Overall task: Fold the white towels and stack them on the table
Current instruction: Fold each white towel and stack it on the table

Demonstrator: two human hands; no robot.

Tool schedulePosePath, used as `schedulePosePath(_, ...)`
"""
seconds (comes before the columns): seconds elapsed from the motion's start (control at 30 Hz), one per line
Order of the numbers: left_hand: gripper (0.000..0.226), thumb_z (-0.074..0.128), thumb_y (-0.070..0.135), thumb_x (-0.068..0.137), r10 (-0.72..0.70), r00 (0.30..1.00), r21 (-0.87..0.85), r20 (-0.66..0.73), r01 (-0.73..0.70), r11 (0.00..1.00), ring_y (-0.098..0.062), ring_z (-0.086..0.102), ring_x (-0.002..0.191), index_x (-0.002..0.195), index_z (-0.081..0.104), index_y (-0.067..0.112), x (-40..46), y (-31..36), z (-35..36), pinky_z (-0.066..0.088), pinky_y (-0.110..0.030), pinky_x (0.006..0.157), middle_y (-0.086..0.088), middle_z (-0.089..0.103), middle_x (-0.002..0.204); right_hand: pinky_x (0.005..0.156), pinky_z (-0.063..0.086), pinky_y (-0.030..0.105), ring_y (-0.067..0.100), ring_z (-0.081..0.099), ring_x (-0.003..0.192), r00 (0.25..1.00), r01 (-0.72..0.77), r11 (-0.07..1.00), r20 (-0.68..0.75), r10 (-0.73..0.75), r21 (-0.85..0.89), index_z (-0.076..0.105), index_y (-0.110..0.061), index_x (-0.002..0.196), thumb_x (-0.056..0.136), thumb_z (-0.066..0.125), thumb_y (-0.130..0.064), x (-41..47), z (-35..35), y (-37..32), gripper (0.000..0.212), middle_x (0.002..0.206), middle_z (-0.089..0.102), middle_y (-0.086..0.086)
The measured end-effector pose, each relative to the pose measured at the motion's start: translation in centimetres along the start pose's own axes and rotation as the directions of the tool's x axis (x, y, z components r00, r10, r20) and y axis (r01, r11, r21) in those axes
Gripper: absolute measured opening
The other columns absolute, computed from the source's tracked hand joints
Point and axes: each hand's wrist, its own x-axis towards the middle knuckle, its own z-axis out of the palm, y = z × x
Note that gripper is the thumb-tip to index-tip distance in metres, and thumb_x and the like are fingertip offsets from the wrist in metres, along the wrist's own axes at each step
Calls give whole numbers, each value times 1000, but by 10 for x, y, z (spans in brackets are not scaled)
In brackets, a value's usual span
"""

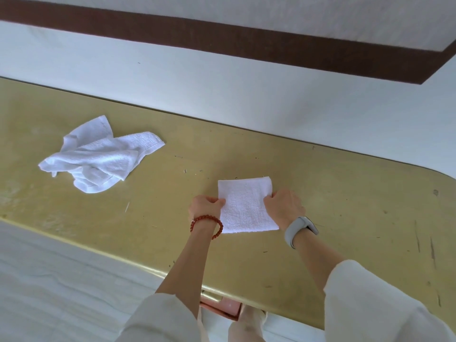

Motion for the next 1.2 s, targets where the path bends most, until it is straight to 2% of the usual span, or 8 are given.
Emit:
schedulePosePath(0.17, 22, 61, 16, 80, -9, 1000, 16, 6, 9, 1000, -20, 50, 66, 60, 54, 17, -2, 2, 5, 44, -26, 64, 4, 49, 59, 66, 40, 32, 17, 46, 70, 978, 201, 932, -109, -176, 301, 46, -12, 81, 86, 49, -17, -17, 0, 5, 9, 73, 48, -3)
schedulePosePath(0.3, 11, 58, 20, 87, 125, 992, -145, 3, -124, 982, -12, 49, 67, 83, 55, 10, -18, -3, -5, 37, -18, 56, 6, 51, 70, 54, 34, 19, 10, 47, 66, 955, 293, 825, -100, -280, 484, 45, -10, 89, 90, 49, -13, -33, -18, 0, 5, 73, 48, -10)
schedulePosePath(0.5, 10, 60, 16, 87, 260, 958, -332, -117, -285, 899, -12, 50, 70, 83, 51, 15, -48, -5, -74, 41, -17, 62, 4, 54, 76, 72, 46, 34, 25, 59, 89, 906, 396, 784, -61, -420, 478, 47, -7, 120, 93, 46, -13, -72, -47, -47, 28, 98, 66, 10)
schedulePosePath(0.7, 41, 66, 11, 83, 178, 968, -508, -174, -243, 826, -20, 60, 82, 120, 52, 3, -89, -47, -186, 51, -39, 88, -2, 64, 81, 60, 29, 18, 18, 53, 77, 746, 651, 644, -182, -641, 402, 59, -4, 103, 90, 47, -6, -161, -40, -112, 18, 86, 60, 1)
schedulePosePath(0.8, 30, 64, 9, 84, 141, 959, -559, -245, -259, 787, -21, 58, 81, 113, 60, 3, -124, -105, -264, 51, -39, 89, -4, 64, 80, 61, 30, 16, 19, 52, 73, 609, 778, 514, -234, -758, 360, 60, -1, 100, 89, 51, -4, -245, -13, -149, 15, 89, 60, 8)
schedulePosePath(0.9, 9, 58, 15, 89, 161, 875, -447, -457, -382, 809, -20, 55, 79, 91, 63, 8, -168, -179, -341, 49, -32, 77, -4, 61, 80, 62, 29, 15, 17, 49, 70, 488, 857, 403, -252, -836, 322, 59, -2, 101, 88, 52, -6, -347, 31, -181, 15, 88, 58, 9)
schedulePosePath(1.0, 16, 50, 22, 93, 131, 685, -222, -717, -402, 888, -21, 54, 76, 95, 56, 8, -217, -265, -409, 37, -26, 63, -1, 59, 81, 63, 32, 20, 16, 47, 68, 355, 914, 281, -239, -904, 294, 58, -3, 102, 88, 52, -6, -457, 89, -207, 16, 89, 55, 6)
schedulePosePath(1.2, 23, 42, 27, 95, 8, 422, -78, -906, -186, 979, -36, 58, 78, 102, 51, 7, -295, -442, -547, 40, -36, 61, -12, 63, 88, 70, 42, 30, 28, 58, 80, 84, 921, 50, -72, -994, 387, 59, -5, 105, 89, 52, -7, -667, 201, -270, 18, 100, 58, 10)
